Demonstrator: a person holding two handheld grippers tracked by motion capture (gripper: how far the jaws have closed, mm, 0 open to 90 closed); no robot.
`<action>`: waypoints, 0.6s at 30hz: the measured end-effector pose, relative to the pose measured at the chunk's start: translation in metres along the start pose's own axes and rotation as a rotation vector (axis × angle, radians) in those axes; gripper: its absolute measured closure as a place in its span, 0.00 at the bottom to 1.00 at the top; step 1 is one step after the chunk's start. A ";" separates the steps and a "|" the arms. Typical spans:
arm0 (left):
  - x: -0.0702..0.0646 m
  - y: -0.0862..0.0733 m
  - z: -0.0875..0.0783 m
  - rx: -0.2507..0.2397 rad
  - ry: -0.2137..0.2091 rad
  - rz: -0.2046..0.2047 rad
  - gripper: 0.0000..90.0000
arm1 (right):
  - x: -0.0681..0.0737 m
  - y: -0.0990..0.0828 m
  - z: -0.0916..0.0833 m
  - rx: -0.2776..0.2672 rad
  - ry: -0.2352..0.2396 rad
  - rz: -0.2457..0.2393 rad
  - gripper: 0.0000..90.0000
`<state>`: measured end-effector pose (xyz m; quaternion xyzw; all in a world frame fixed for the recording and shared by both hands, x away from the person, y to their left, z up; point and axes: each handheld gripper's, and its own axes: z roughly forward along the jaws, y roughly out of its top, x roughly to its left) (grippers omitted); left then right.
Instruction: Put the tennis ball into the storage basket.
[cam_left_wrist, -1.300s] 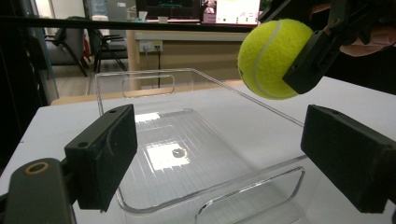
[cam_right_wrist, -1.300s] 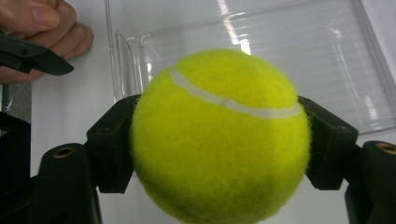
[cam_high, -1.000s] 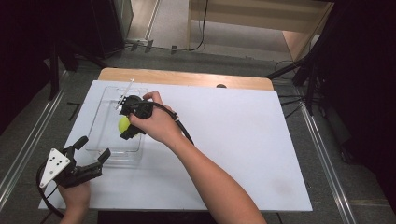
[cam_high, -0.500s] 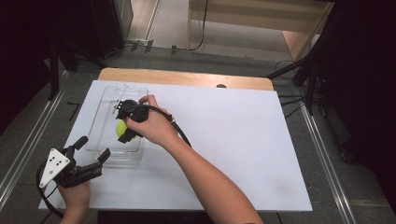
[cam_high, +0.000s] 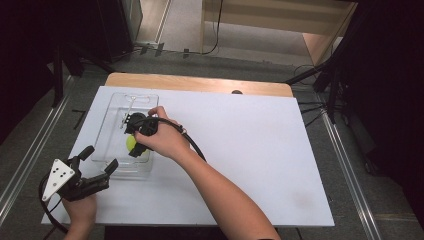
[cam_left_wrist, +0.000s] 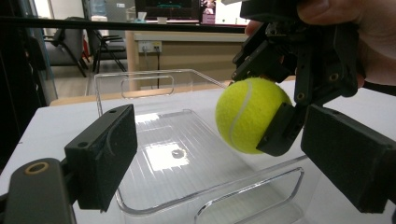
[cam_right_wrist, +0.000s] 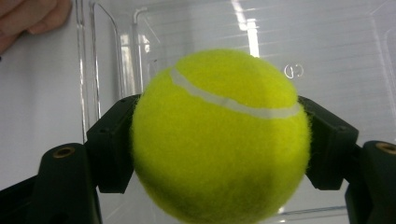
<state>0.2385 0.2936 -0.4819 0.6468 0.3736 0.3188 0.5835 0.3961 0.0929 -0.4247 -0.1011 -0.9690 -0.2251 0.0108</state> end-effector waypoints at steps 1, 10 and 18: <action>0.000 0.000 0.000 0.000 0.000 0.000 0.13 | 0.001 0.000 0.001 0.002 -0.001 -0.001 0.26; 0.000 0.000 0.000 0.000 0.000 0.000 0.13 | 0.005 -0.002 0.007 0.028 -0.024 -0.011 0.17; 0.000 0.000 0.000 0.001 0.000 0.000 0.13 | 0.006 -0.005 -0.007 -0.004 -0.056 -0.025 0.11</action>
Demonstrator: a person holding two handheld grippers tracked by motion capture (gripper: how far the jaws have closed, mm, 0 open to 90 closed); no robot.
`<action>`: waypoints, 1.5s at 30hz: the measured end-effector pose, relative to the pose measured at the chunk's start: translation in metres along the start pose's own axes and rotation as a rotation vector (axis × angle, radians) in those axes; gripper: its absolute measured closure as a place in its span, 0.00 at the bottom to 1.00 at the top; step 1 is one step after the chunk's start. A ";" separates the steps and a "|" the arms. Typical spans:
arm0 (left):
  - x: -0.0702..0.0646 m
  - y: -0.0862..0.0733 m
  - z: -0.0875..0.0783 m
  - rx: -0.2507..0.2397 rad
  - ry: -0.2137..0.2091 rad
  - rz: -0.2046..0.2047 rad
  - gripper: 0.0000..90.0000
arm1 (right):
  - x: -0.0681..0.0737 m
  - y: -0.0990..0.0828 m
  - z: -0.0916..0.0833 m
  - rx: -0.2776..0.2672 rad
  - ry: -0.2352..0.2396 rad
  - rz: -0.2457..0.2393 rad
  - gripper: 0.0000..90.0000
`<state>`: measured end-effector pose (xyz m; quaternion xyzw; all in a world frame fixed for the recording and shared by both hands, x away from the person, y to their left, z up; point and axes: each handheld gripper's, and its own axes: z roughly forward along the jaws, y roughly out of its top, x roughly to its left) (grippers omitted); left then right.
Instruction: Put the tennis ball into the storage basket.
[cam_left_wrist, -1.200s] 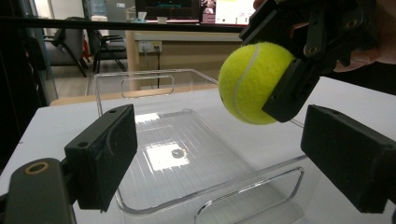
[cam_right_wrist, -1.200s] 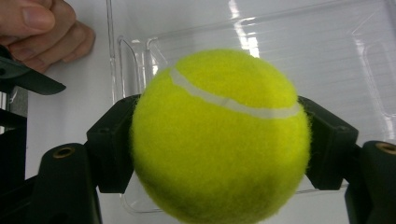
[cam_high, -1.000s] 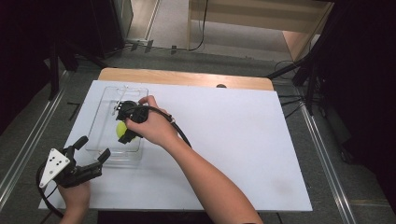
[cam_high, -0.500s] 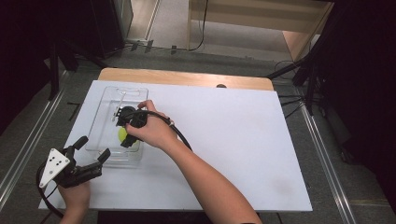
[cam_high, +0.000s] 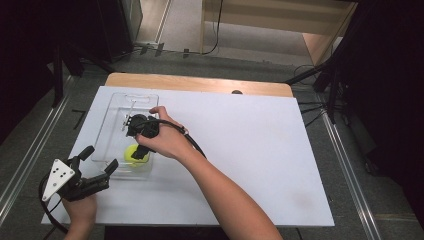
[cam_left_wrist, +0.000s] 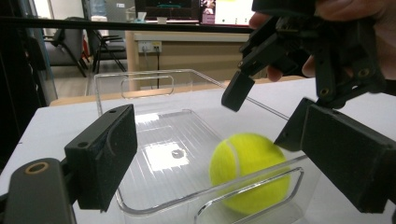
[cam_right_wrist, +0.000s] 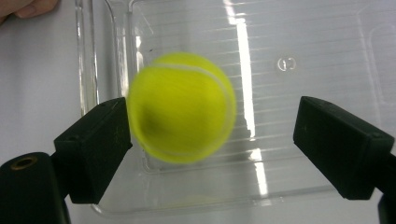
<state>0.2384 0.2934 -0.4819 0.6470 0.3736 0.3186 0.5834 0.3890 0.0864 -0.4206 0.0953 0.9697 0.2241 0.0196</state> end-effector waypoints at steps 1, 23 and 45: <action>0.000 0.000 0.000 0.002 0.000 0.001 0.13 | 0.000 -0.001 -0.003 -0.002 -0.003 0.002 0.11; -0.001 0.000 0.000 0.003 0.003 0.003 0.13 | -0.002 -0.046 -0.044 -0.083 -0.070 0.110 0.00; -0.001 0.000 0.000 0.006 0.007 0.005 0.13 | -0.009 -0.113 -0.068 -0.111 -0.120 0.232 0.00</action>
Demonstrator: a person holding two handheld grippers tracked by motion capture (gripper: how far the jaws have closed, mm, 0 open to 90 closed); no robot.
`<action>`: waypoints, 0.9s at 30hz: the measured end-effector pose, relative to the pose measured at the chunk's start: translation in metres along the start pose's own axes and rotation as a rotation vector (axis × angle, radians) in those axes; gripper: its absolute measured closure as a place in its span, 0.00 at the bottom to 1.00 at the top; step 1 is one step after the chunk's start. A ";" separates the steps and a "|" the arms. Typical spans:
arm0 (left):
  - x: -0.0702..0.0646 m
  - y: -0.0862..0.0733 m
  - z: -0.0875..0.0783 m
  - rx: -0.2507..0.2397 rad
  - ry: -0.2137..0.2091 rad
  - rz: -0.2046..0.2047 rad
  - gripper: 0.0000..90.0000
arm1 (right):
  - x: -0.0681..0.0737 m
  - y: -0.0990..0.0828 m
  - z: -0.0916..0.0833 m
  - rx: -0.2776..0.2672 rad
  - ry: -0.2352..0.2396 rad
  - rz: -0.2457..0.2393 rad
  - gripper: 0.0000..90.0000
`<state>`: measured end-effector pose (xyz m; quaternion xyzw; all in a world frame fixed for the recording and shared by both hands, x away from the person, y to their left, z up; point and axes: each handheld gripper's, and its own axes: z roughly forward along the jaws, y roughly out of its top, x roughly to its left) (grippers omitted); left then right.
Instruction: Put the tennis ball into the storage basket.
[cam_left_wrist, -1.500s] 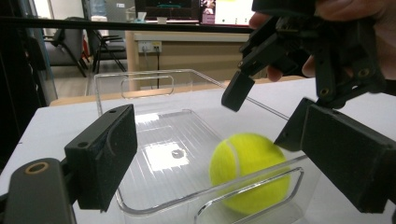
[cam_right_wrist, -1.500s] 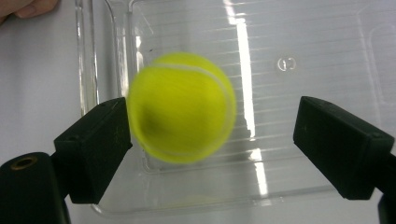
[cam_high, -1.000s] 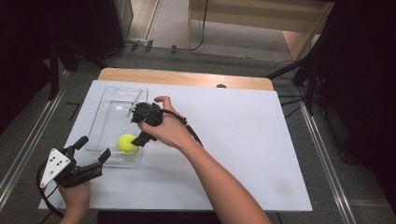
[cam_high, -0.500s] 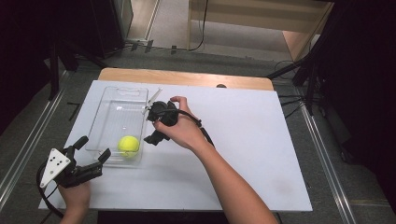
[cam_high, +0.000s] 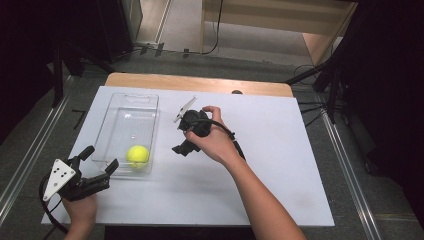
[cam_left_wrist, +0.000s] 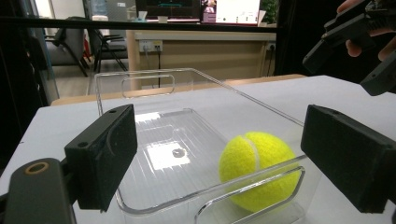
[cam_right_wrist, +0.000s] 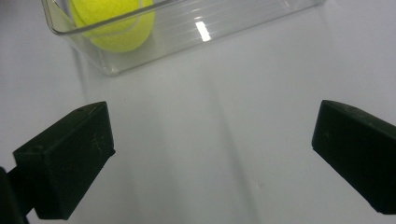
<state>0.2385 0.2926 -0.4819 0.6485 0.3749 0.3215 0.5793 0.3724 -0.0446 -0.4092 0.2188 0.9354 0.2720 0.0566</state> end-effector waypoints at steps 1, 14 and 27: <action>0.000 0.000 0.000 0.001 0.000 0.001 0.13 | -0.001 -0.002 -0.001 -0.002 -0.003 0.002 0.00; 0.000 0.000 0.000 0.000 -0.001 0.001 0.13 | -0.009 -0.044 -0.012 -0.010 -0.038 0.055 0.00; -0.001 0.000 0.000 0.003 0.000 0.008 0.13 | -0.015 -0.085 -0.025 -0.028 -0.084 0.123 0.00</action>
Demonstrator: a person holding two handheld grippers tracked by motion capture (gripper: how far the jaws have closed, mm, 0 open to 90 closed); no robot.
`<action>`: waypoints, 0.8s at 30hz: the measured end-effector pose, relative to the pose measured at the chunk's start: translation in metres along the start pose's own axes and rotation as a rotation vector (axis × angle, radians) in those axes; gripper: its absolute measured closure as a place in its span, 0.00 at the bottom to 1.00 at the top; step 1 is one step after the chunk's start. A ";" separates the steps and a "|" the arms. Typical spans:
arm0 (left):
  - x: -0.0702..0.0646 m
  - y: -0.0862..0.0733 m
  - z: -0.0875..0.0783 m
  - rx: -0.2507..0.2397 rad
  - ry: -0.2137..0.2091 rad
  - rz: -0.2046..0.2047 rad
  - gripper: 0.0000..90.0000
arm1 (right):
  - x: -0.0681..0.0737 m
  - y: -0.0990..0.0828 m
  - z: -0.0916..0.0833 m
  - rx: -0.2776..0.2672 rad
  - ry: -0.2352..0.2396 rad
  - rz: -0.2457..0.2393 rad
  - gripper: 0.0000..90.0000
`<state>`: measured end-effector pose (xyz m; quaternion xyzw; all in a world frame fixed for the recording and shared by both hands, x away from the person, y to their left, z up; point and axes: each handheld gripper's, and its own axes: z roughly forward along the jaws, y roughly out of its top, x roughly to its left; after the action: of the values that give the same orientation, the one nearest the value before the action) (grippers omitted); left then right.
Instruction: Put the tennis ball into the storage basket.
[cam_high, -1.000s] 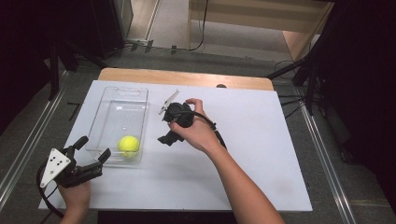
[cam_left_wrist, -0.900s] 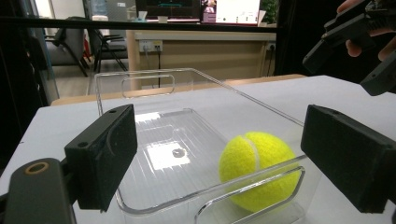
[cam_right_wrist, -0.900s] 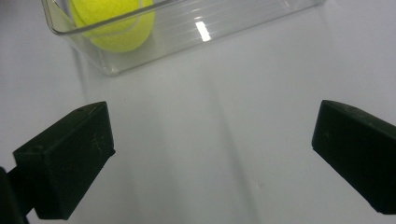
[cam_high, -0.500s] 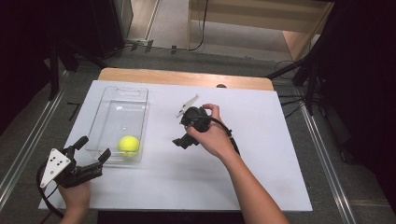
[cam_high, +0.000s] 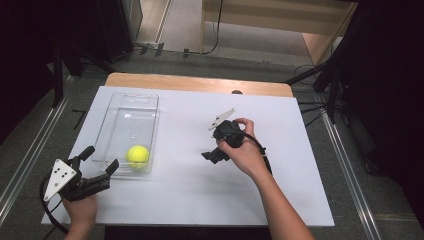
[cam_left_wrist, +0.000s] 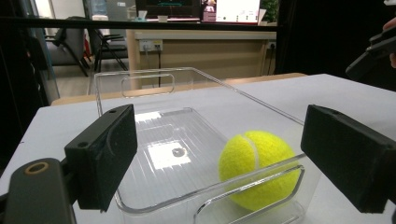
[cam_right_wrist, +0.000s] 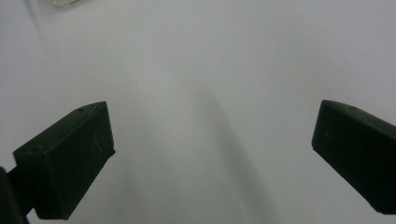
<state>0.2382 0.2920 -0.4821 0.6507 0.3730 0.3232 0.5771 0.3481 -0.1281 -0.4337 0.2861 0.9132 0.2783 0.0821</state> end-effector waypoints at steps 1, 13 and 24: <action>0.000 0.000 0.000 0.000 0.000 0.000 0.13 | -0.001 -0.003 -0.001 0.000 -0.001 0.006 0.00; 0.000 0.000 0.000 0.001 0.003 0.002 0.13 | -0.009 -0.035 -0.012 -0.018 -0.031 0.060 0.00; -0.001 0.000 0.000 0.003 0.003 0.003 0.13 | -0.015 -0.067 -0.023 -0.056 -0.060 0.106 0.00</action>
<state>0.2379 0.2912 -0.4822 0.6516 0.3732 0.3245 0.5752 0.3209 -0.1932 -0.4518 0.3399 0.8857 0.2992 0.1024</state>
